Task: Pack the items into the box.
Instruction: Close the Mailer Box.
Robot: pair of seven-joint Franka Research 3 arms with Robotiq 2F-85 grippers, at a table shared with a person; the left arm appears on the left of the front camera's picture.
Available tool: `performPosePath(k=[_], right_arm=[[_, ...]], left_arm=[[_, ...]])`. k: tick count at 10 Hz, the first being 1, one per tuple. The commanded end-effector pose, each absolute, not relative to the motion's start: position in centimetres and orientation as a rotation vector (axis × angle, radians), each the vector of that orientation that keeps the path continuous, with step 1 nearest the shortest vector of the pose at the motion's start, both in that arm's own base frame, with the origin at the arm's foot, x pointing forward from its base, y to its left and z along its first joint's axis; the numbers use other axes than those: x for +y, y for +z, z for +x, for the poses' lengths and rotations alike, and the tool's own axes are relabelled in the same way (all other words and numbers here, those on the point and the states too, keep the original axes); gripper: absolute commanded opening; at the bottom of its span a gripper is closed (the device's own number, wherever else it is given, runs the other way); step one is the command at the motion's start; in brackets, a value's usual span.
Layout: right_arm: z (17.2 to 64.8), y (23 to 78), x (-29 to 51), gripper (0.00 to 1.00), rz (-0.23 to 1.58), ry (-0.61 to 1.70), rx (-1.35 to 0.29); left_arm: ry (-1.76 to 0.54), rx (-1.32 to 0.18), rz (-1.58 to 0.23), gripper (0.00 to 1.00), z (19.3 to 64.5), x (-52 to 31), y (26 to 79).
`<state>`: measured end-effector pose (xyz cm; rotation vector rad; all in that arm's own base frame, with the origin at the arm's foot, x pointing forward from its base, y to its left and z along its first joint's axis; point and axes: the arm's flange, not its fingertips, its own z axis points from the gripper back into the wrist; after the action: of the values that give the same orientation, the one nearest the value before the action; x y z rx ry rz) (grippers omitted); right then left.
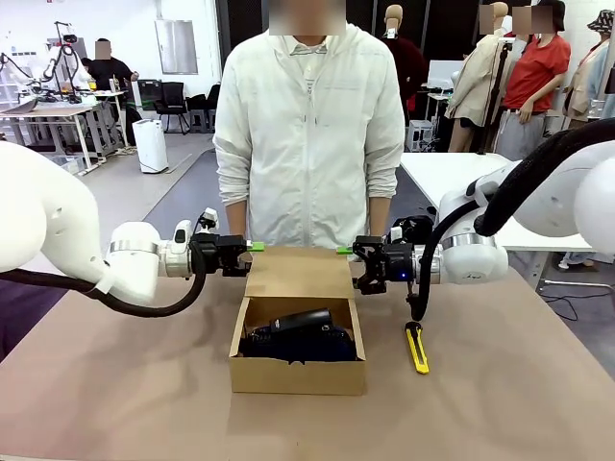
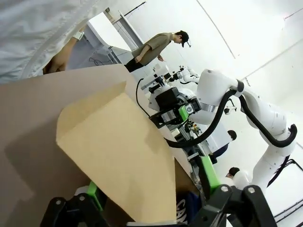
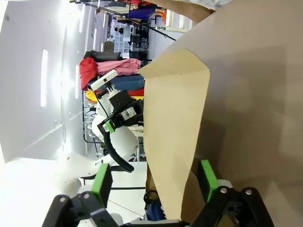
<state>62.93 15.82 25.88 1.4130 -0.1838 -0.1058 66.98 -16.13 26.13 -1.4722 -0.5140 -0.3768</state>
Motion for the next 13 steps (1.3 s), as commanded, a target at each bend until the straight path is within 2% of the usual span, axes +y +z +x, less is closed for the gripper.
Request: performPosePath(k=[1, 2, 3, 7, 11, 13], right_arm=[[62.9, 26.0, 16.0, 0.63, 1.448, -0.064, -0.235], [62.9, 26.2, 15.9, 0.44, 1.459, -0.062, -0.238], [62.9, 26.2, 15.9, 0.44, 1.462, -0.067, -0.235], [61.8, 27.3, 16.0, 0.44, 1.474, 0.016, -0.258], [56.7, 32.4, 14.9, 0.44, 1.525, 0.227, -0.377], [54.6, 32.5, 15.2, 0.44, 1.548, 0.321, -0.357]], left_arm=[[-0.382, -0.544, -1.499, 0.61, 66.8, -16.1, 26.0], [-0.379, -0.534, -1.499, 0.42, 66.7, -16.1, 26.1], [-0.376, -0.528, -1.496, 0.36, 66.6, -16.1, 26.1], [-0.450, -0.589, -1.506, 0.36, 65.3, -15.8, 27.7], [-0.581, -0.733, -1.511, 0.36, 60.5, -14.4, 31.2], [-0.646, -0.813, -1.519, 0.36, 58.0, -14.4, 31.8]])
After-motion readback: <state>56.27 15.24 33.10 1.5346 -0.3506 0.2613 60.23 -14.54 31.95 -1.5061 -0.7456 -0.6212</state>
